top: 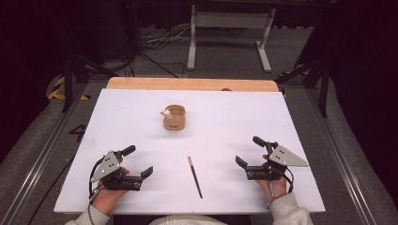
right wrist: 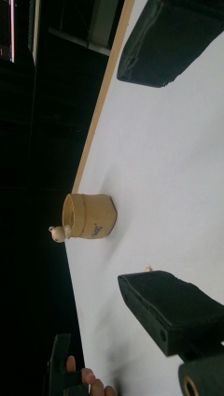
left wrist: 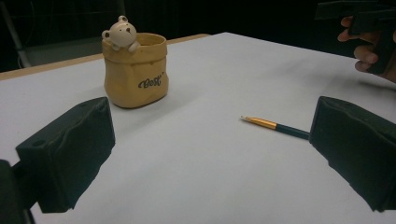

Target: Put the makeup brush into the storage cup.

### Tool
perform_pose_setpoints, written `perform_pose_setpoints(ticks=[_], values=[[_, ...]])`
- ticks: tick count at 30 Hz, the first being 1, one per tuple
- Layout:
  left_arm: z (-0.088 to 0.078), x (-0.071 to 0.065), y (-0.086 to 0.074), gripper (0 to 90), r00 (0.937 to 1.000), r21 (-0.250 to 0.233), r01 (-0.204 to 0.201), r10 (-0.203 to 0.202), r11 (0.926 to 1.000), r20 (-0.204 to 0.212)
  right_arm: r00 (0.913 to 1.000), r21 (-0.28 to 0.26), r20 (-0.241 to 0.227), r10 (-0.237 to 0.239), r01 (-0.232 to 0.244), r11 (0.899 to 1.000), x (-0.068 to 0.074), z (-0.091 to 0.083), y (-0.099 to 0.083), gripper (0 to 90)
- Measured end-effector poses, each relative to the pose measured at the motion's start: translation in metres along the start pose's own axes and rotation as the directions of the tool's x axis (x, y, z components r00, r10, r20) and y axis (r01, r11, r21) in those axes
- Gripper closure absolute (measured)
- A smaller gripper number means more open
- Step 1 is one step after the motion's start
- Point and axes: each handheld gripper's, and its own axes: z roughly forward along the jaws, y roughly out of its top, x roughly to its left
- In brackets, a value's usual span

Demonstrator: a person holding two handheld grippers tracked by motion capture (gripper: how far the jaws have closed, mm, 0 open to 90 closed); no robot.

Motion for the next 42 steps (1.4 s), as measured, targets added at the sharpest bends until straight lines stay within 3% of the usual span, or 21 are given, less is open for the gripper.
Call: perform_pose_setpoints(ticks=[13,21,26,32,40,42], values=[[-0.001,0.001,0.002,1.5,0.9998,-0.003,0.020,-0.020,0.9998,-0.004,0.9999,0.012,0.002,0.012,-0.012,1.000,-0.002,0.000,0.001,2.4],[0.001,0.001,0.003,1.7,0.9997,0.003,0.023,-0.023,0.9997,-0.006,0.9996,0.021,-0.007,-0.028,0.028,0.999,0.005,0.008,0.013,1.4],[0.002,0.000,0.004,1.7,0.9998,0.005,0.017,-0.017,0.9998,-0.006,0.9985,-0.002,-0.041,-0.038,0.038,0.999,0.008,0.012,0.021,2.3],[0.001,0.002,0.004,1.8,0.9998,0.000,0.018,-0.018,0.9998,-0.010,0.9959,-0.046,-0.088,-0.023,0.019,0.999,0.017,0.029,0.034,2.5],[-0.002,0.002,0.004,2.0,0.9994,-0.005,0.030,-0.030,0.9995,-0.015,0.9802,-0.019,-0.188,-0.064,0.061,0.998,0.031,0.045,0.046,5.1],[-0.002,0.002,0.004,2.0,0.9996,0.002,0.023,-0.023,0.9997,-0.016,0.9807,-0.007,-0.184,-0.067,0.066,0.998,0.034,0.048,0.048,5.0]])
